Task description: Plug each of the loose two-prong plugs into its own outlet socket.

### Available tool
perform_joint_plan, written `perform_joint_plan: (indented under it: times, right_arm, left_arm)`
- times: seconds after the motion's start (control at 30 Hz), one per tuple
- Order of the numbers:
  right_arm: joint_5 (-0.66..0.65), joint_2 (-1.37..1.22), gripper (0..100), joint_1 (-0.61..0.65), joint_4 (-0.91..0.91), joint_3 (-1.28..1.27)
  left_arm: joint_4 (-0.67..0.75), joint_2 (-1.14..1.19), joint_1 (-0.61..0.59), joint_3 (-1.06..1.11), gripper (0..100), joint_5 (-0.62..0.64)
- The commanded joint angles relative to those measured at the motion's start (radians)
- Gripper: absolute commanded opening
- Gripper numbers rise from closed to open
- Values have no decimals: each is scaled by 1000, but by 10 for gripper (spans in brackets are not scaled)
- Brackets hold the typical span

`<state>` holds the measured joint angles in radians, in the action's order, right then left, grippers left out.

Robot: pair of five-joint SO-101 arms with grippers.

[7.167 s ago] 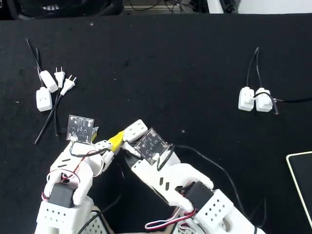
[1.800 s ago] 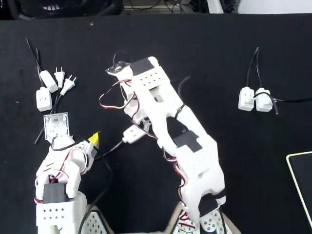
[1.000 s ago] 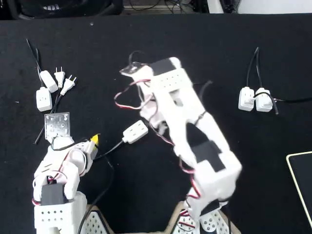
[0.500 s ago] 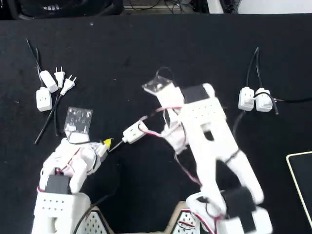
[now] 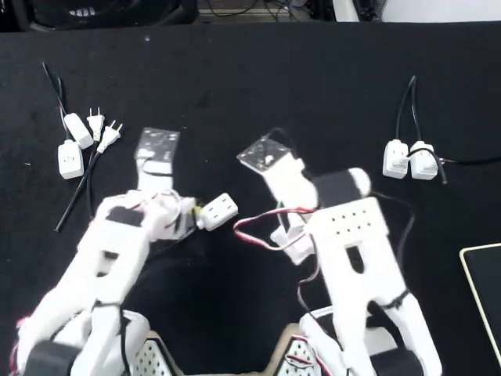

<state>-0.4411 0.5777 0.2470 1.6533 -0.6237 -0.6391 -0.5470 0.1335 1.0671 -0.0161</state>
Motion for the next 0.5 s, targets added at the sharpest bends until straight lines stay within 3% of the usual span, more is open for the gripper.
perform_joint_plan:
  times: [0.0,0.2,0.47]
  right_arm:
    - [-101,54,10,-166,25,8]
    - [-269,53,10,-397,15,5]
    - [-290,53,10,-434,15,4]
  left_arm:
    - [69,135,82,-91,267,17]
    - [87,169,209,-88,267,17]
    - [26,83,406,-58,267,14]
